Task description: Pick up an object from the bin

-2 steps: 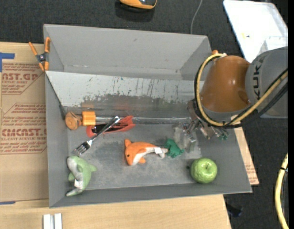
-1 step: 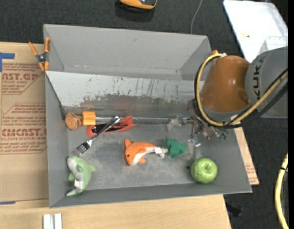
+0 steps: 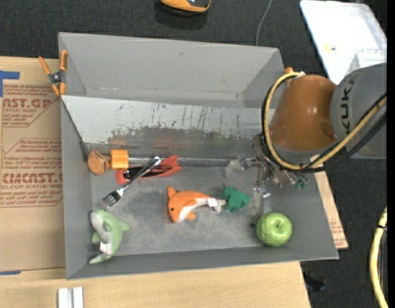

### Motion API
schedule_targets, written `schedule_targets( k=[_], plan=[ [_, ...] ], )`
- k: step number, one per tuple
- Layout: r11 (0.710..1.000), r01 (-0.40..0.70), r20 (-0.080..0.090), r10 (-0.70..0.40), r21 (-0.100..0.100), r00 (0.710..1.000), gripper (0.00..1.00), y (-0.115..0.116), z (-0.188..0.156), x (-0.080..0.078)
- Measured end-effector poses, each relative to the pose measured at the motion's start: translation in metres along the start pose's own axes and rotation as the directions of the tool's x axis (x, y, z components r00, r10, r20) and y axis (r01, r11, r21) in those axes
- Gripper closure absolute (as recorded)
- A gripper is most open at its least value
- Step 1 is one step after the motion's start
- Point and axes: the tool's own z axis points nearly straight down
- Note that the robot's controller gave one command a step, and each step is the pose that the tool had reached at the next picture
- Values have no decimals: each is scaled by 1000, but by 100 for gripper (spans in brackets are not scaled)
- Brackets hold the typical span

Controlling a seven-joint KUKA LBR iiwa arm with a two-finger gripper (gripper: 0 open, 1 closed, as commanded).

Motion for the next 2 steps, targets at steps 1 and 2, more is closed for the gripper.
schedule_targets(
  k=[1, 2],
  plan=[
    [1000, -9, 4, 9, 1, 1000, 0, -3, -9, 7],
    [1000, -22, 0, 22, -3, 1000, 0, 11, 14, 38]
  ],
)
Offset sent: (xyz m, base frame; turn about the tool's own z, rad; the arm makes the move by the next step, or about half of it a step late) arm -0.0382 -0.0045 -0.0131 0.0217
